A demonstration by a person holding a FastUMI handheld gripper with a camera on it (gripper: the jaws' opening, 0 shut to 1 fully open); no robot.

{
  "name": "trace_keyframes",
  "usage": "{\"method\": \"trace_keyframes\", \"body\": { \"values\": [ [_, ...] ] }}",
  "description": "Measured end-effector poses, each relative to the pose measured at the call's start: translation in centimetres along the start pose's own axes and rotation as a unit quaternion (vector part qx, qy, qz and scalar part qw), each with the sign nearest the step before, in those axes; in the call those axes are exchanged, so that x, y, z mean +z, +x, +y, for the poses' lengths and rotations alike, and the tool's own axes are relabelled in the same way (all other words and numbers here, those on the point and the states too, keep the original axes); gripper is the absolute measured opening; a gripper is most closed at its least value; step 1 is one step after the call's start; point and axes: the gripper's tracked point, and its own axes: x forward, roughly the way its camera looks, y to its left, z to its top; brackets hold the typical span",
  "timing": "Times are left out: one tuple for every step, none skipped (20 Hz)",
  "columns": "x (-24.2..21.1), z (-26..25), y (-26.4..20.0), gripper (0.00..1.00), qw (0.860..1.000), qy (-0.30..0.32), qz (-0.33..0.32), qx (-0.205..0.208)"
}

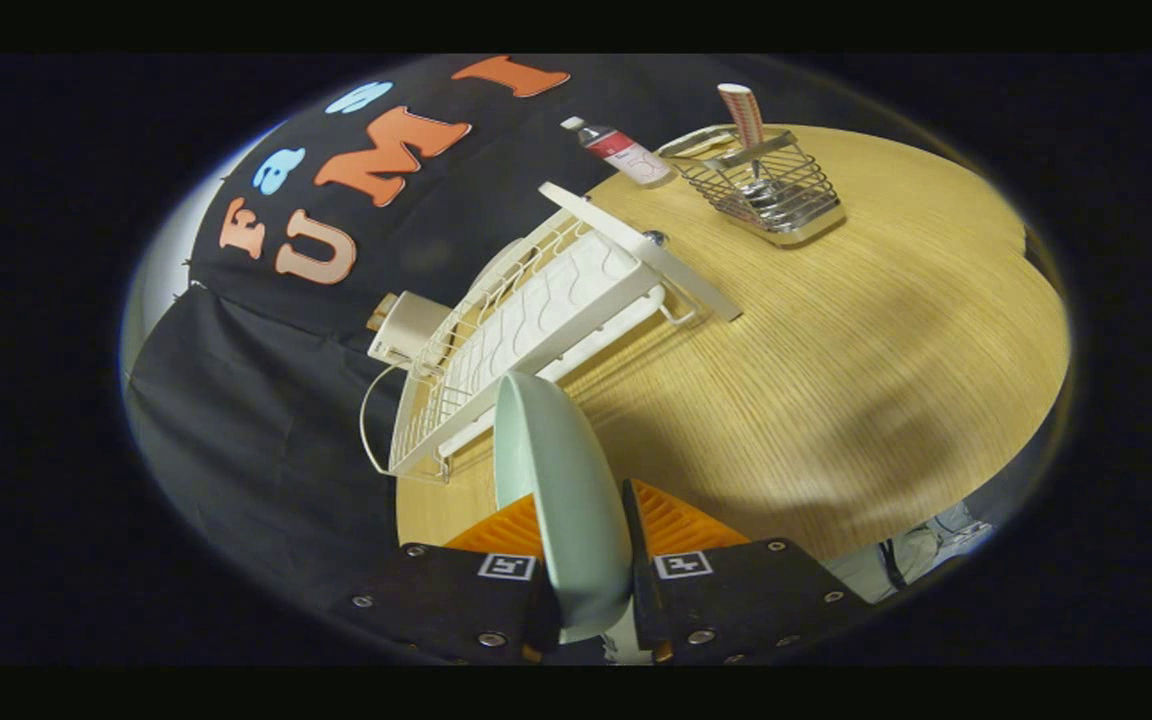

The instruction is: Take the plate from the dish rack, then take the spoon from the basket and place it into the plate.

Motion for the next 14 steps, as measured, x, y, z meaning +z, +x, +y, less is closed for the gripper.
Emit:
{"method": "trace_keyframes", "body": {
  "values": [
    [0.2,-0.2,-0.1,0.31,1.0,-0.002,-0.003,-0.002],
    [0.5,-0.4,-0.1,0.32,1.0,-0.003,-0.005,-0.005],
    [0.7,-0.6,0.0,0.35,1.0,-0.004,-0.007,-0.007],
    [1.1,-0.9,-0.2,0.39,1.0,-0.007,-0.01,-0.011],
    [1.4,-1.3,-0.3,0.4,1.0,-0.013,-0.015,-0.017],
    [1.9,-1.6,-0.5,0.44,0.999,-0.019,-0.02,-0.022],
    [2.1,-1.8,-0.9,0.46,0.999,-0.023,-0.023,-0.022],
    [2.6,-2.0,-1.3,0.5,0.999,-0.029,-0.027,-0.022],
    [3.0,-2.4,-1.6,0.53,0.998,-0.039,-0.036,-0.027],
    [3.7,-3.0,-1.9,0.62,0.997,-0.056,-0.047,-0.04],
    [4.7,-4.0,-2.4,0.67,0.994,-0.071,-0.062,-0.055],
    [5.9,-4.9,-2.9,0.78,0.991,-0.086,-0.078,-0.071],
    [6.9,-5.7,-3.5,0.83,0.987,-0.098,-0.094,-0.086],
    [8.0,-6.4,-4.2,0.91,0.983,-0.109,-0.11,-0.101]
  ]
}}
